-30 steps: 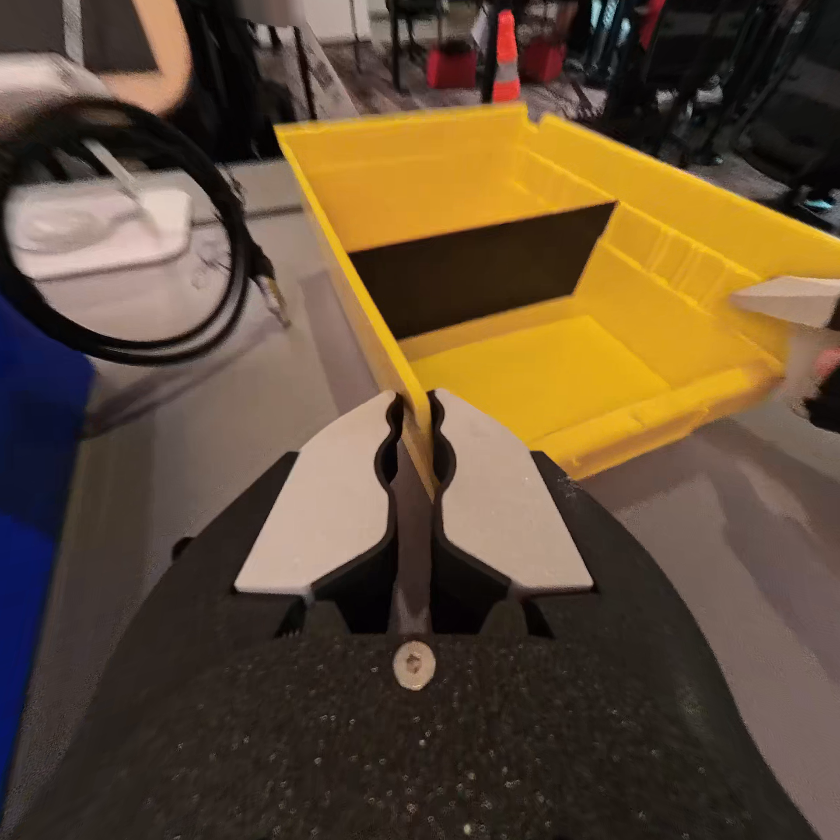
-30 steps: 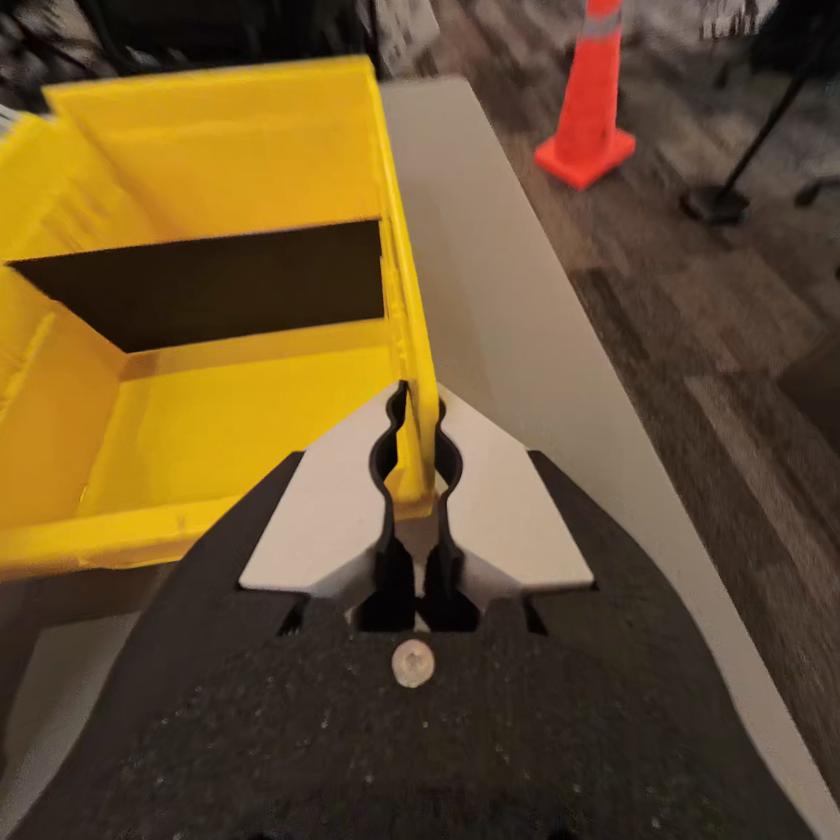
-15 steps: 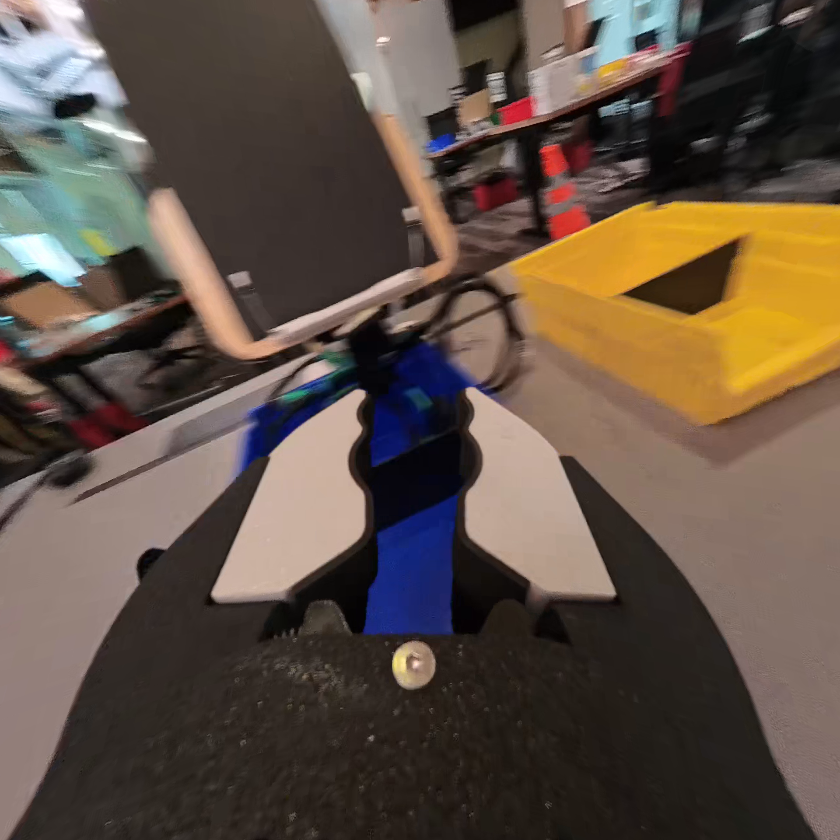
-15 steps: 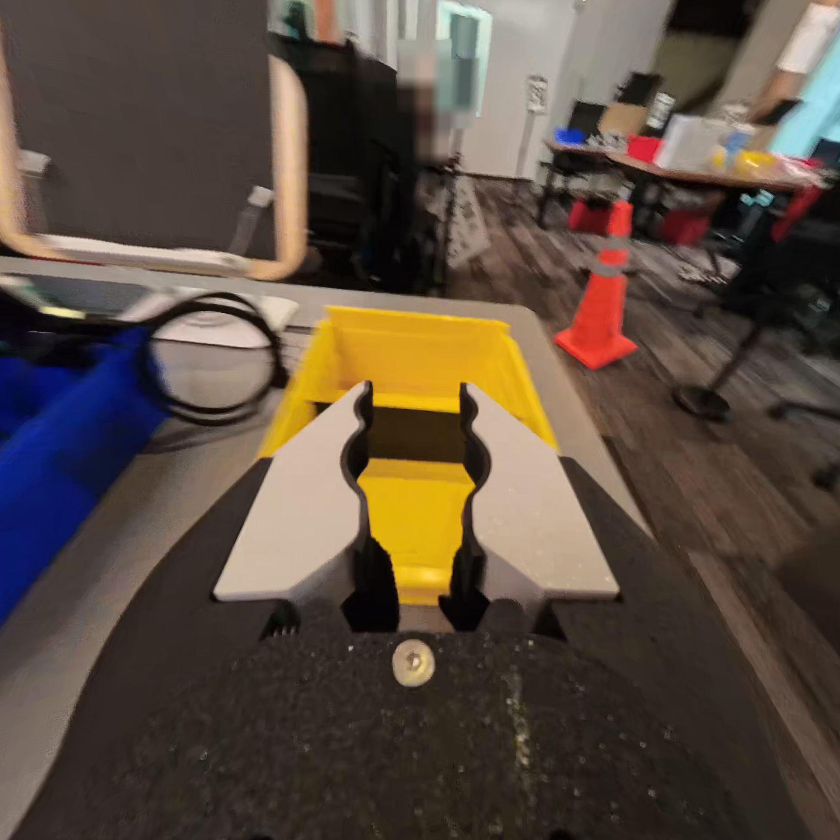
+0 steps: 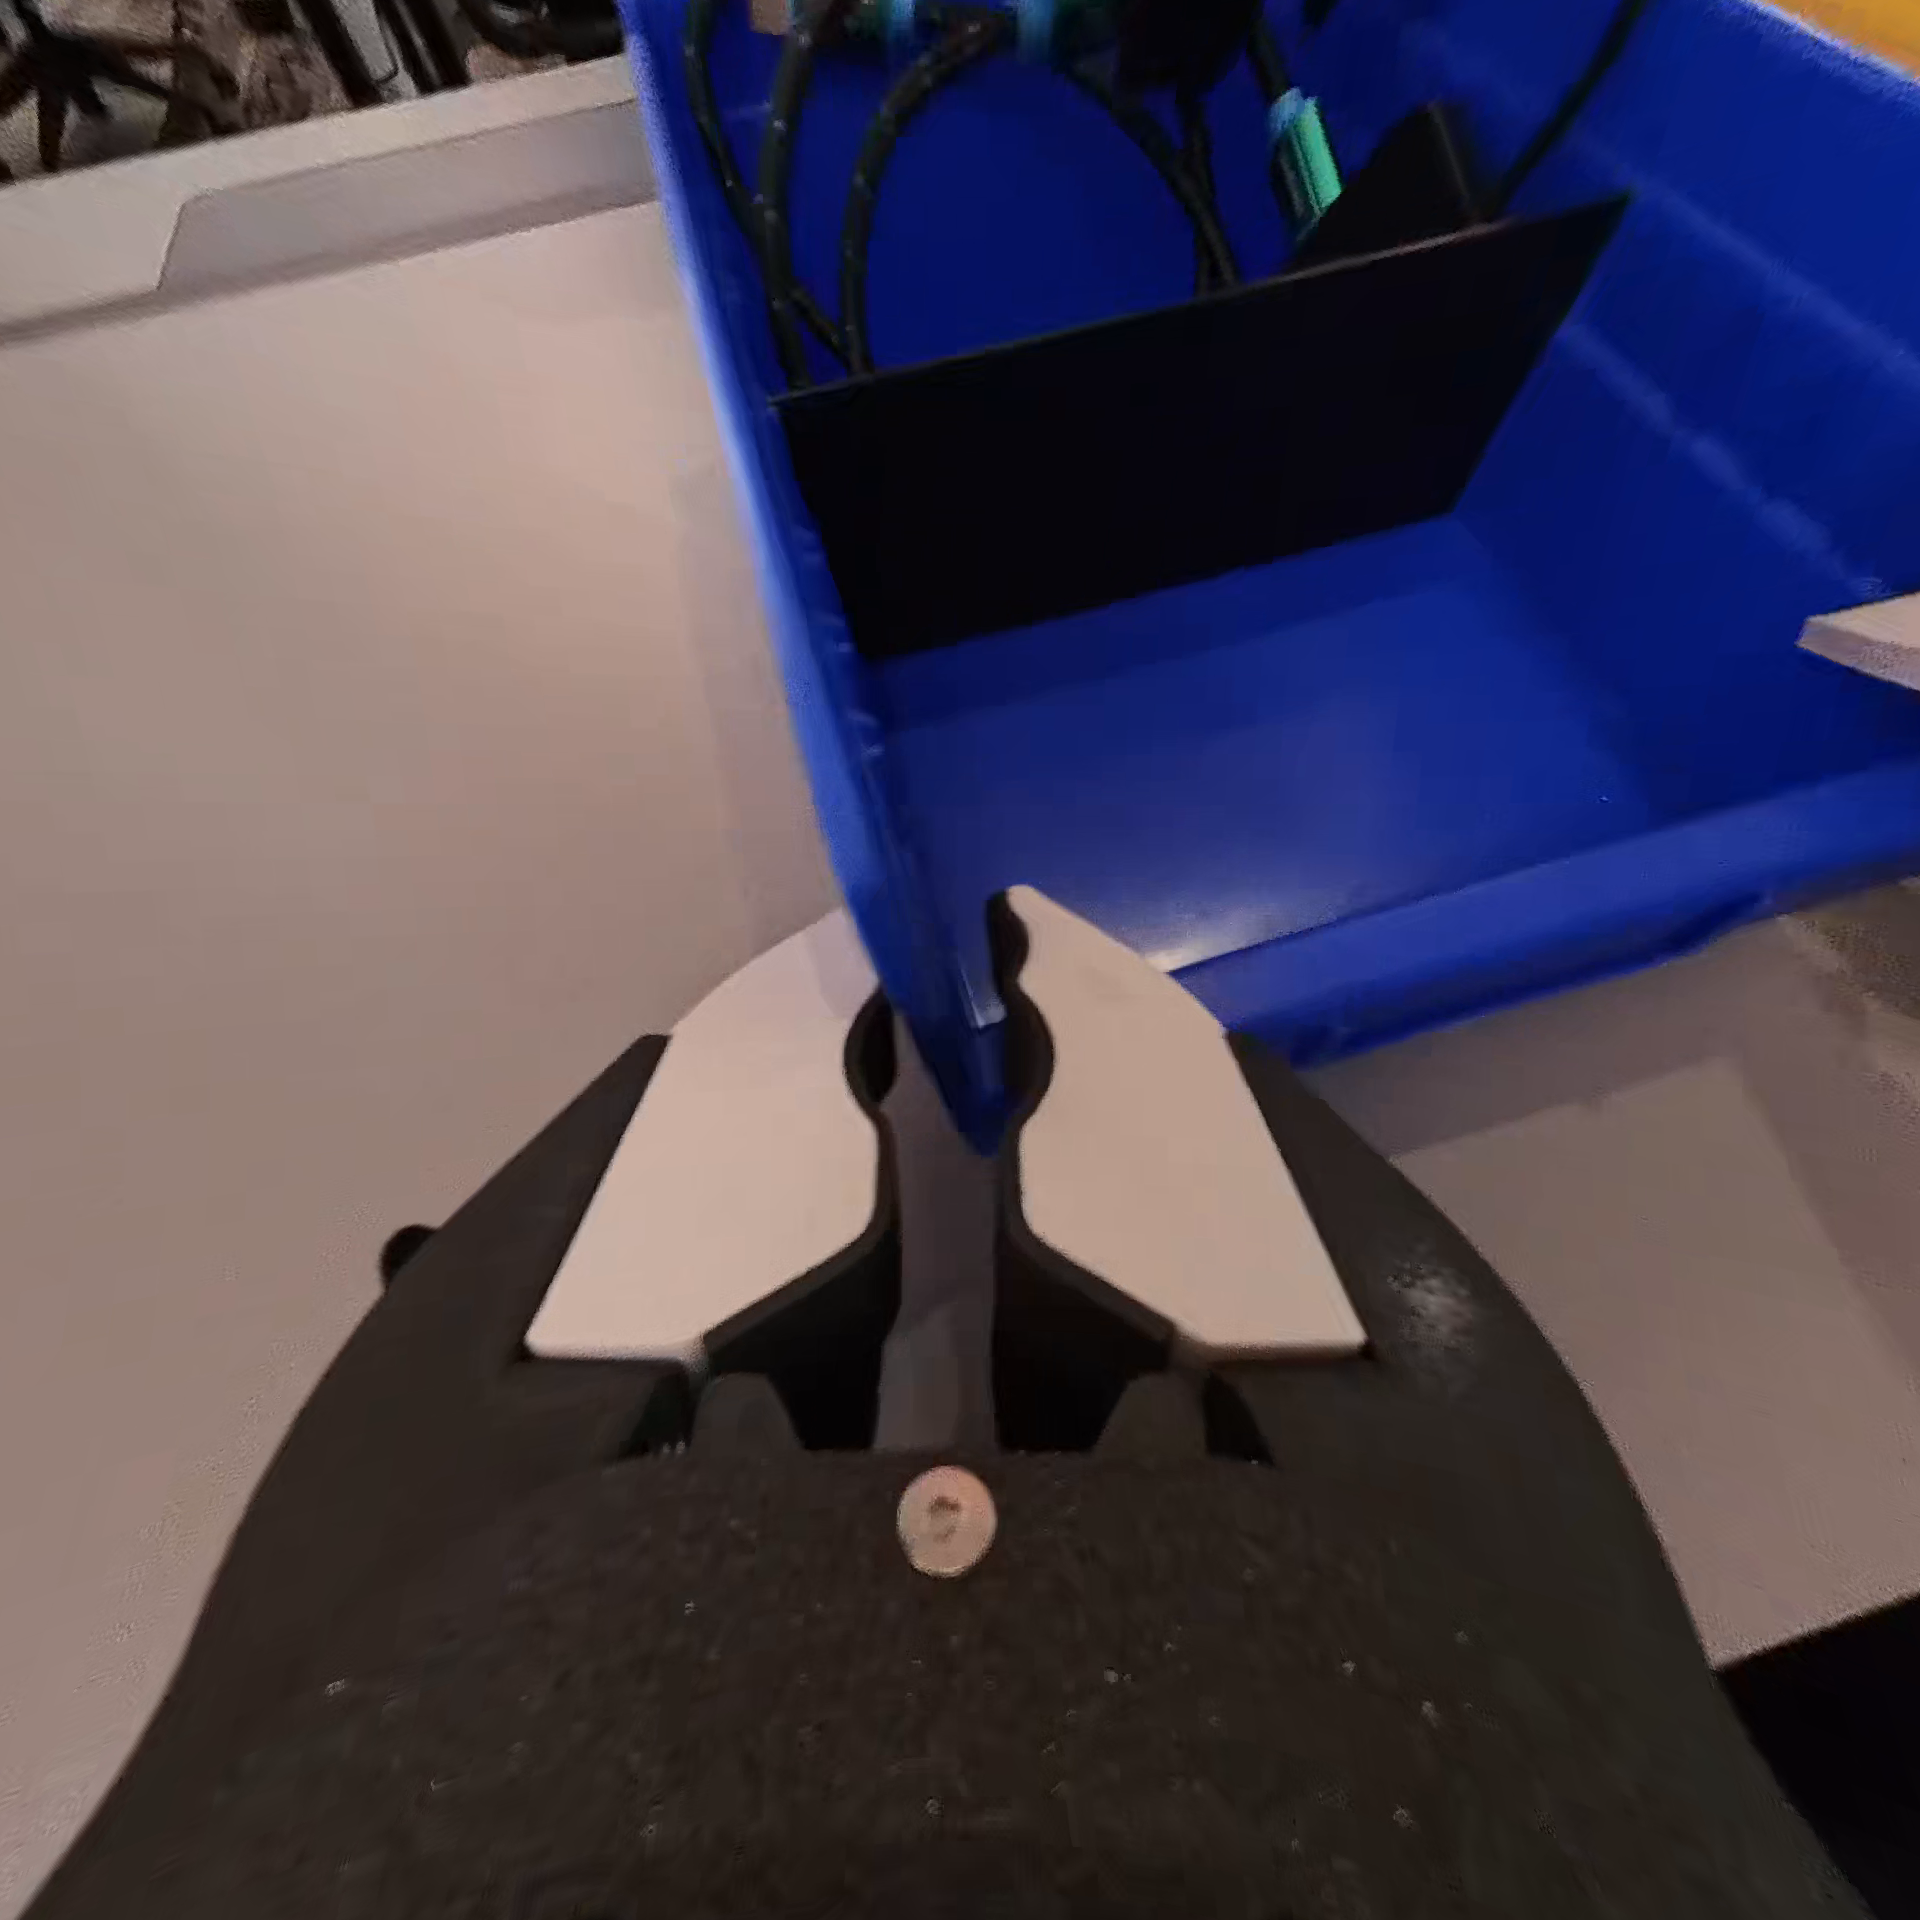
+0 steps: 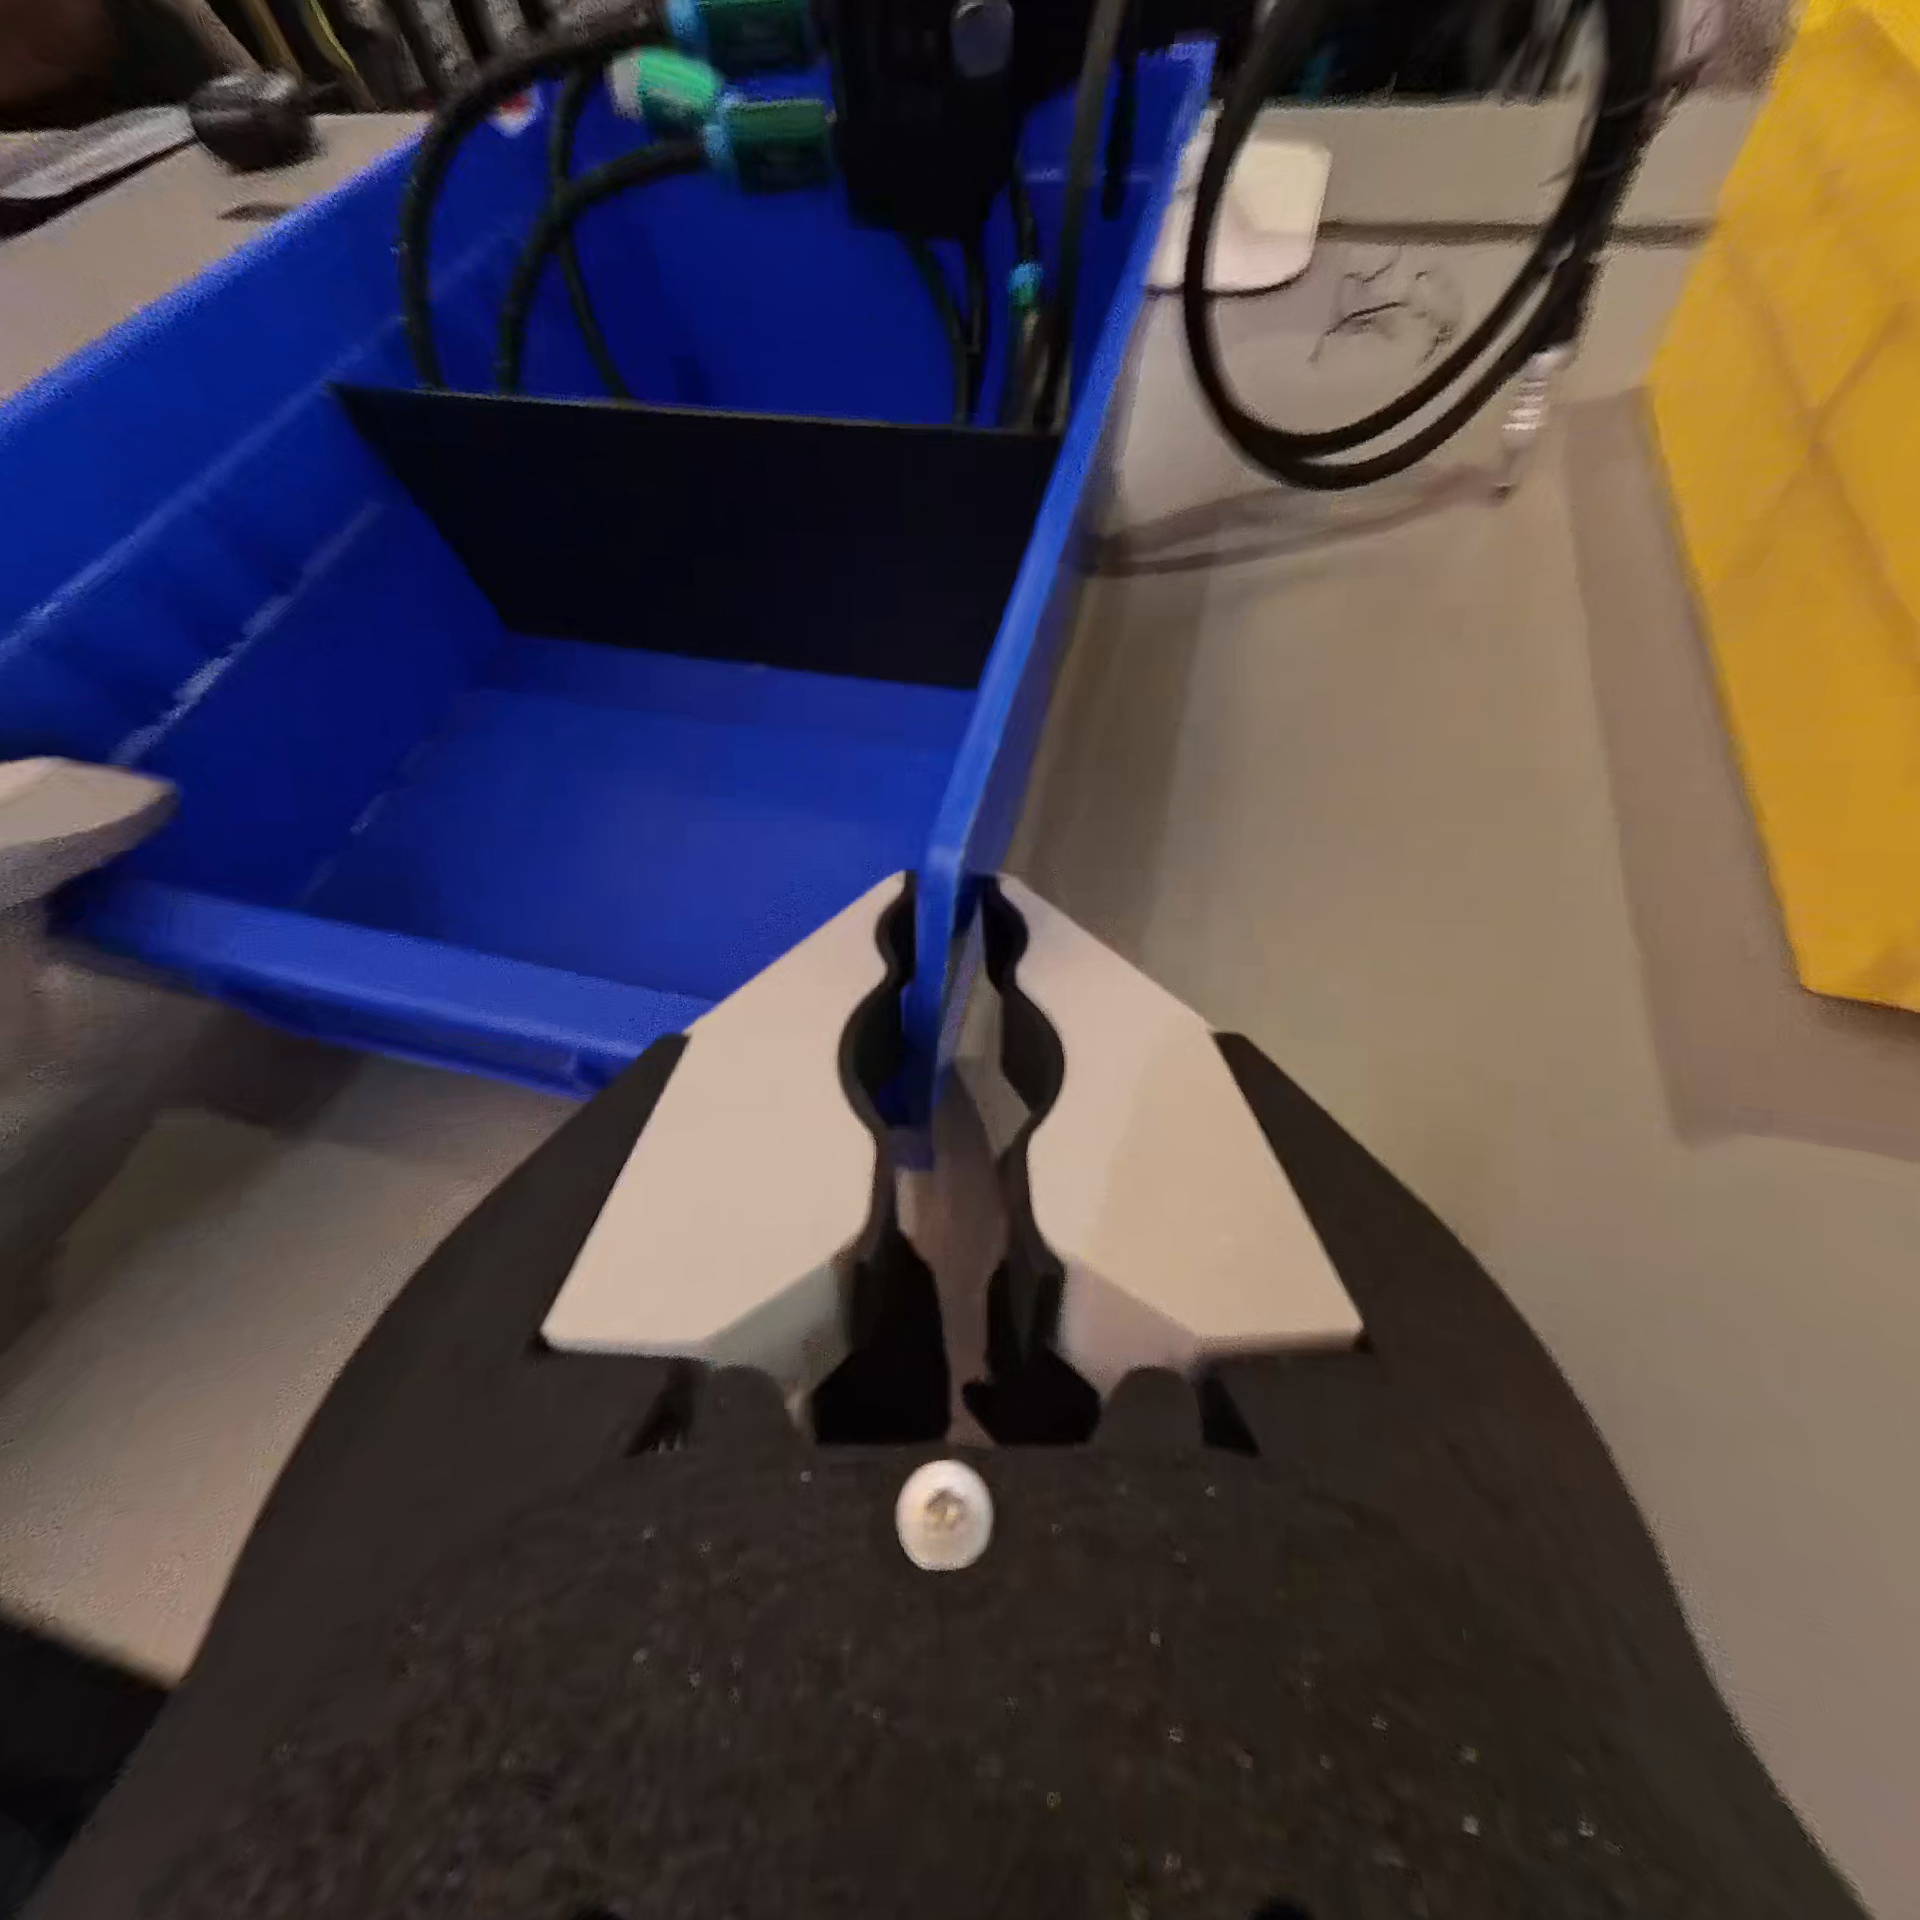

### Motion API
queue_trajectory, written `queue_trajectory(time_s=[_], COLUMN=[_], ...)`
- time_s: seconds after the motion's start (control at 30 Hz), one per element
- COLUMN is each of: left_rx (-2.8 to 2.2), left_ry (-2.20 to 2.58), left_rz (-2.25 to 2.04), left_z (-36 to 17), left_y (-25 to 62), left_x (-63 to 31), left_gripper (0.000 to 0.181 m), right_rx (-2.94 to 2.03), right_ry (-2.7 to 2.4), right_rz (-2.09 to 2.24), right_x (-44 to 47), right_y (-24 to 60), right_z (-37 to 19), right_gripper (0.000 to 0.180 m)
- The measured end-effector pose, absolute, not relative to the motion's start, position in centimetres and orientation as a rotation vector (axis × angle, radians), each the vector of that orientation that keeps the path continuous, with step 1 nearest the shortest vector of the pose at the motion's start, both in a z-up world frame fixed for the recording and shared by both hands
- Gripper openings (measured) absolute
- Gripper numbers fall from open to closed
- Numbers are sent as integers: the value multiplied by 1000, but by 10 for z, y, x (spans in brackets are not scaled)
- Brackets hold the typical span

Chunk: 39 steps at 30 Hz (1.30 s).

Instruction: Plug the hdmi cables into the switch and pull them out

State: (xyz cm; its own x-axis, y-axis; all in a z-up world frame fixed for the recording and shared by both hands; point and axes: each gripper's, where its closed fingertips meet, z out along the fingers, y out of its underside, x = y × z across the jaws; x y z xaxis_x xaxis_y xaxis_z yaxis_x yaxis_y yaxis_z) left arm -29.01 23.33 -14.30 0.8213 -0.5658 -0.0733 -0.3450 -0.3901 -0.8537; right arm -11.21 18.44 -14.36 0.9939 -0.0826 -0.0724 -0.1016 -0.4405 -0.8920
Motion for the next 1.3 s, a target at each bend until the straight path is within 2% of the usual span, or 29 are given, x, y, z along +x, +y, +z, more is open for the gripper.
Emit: queue_trajectory(time_s=[0.03,0.3,0.5,0.63,0.8,0.9,1.07,1.2,1.3], left_rx=[-2015,-1805,-1717,-1736,-1837,-1907,-1993,-2021,-2040], left_ry=[681,675,569,526,556,591,461,390,440], left_rz=[-260,-136,-82,-44,-15,-5,-46,-255,-293], left_z=[-142,-95,-68,-71,-98,-123,-133,-138,-140], left_y=[235,245,277,301,328,339,353,350,341], left_x=[-291,-317,-385,-447,-498,-509,-521,-517,-515], left_gripper=[6,3,3,3,3,4,4,2,10], right_rx=[-2025,-1900,-1787,-1797,-1930,-1966,-1975,-2014,-2057], right_ry=[164,183,161,143,124,148,90,-16,-69], right_rz=[-42,-181,-162,-107,-29,76,187,327,546], right_x=[-106,-125,-188,-248,-303,-317,-331,-337,-337], right_y=[187,196,235,267,296,301,306,304,284], right_z=[-143,-105,-76,-78,-111,-132,-136,-136,-134], right_gripper=[6,1,1,2,3,4,11,18,30])
